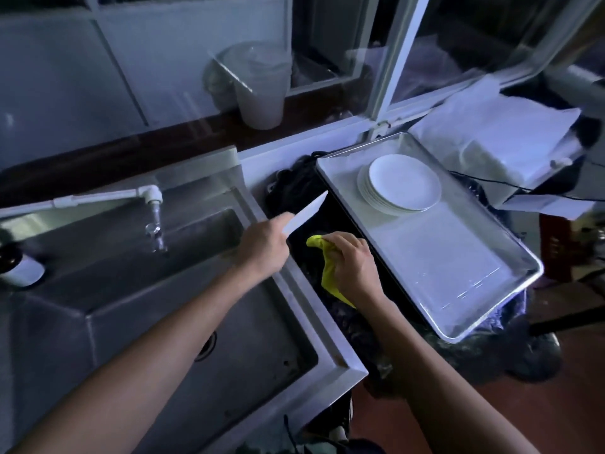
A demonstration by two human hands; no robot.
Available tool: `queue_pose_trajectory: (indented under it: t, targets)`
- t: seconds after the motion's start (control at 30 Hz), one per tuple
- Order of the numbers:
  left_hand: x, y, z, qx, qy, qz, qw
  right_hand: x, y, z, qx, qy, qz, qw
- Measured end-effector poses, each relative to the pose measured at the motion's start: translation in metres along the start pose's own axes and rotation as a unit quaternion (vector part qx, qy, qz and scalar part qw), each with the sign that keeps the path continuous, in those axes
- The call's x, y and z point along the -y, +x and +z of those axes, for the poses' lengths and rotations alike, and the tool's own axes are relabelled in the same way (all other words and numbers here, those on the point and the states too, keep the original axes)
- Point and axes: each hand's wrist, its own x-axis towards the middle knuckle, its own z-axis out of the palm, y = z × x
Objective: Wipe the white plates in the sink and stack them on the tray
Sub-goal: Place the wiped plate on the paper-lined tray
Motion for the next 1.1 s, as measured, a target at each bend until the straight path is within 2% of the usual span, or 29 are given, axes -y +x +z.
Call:
queue_pose_trajectory:
  t: [0.07,0.17,0.33,0.47,0.63,0.87,1.1]
  targets:
    - [-0.026,0.021,0.010,-0.001,0.060,0.052,0.997,-0.019,0.009,-0.021,-0.027,0.015,-0.011,0.999]
    - [-0.061,0.054,0.028,-0.006,0.094,0.116,0.989,-0.042,0.020,-0.051,-0.067,0.030,-0.014,0.997]
    - [-0.114,0.101,0.063,-0.007,0.131,0.164,0.978,-0.092,0.036,-0.086,-0.102,0.058,-0.001,0.993]
    - [-0.146,0.128,0.094,-0.011,0.124,0.224,0.967,-0.128,0.046,-0.101,-0.092,0.044,0.005,0.995]
    - [-0.178,0.153,0.131,0.041,0.124,0.240,0.962,-0.161,0.050,-0.109,-0.105,0.035,0.012,0.994]
    - [-0.197,0.176,0.165,0.026,0.167,0.264,0.950,-0.192,0.056,-0.115,-0.075,0.016,0.018,0.997]
    - [-0.187,0.184,0.188,0.021,0.223,0.286,0.932,-0.210,0.053,-0.112,-0.067,0.033,0.032,0.997]
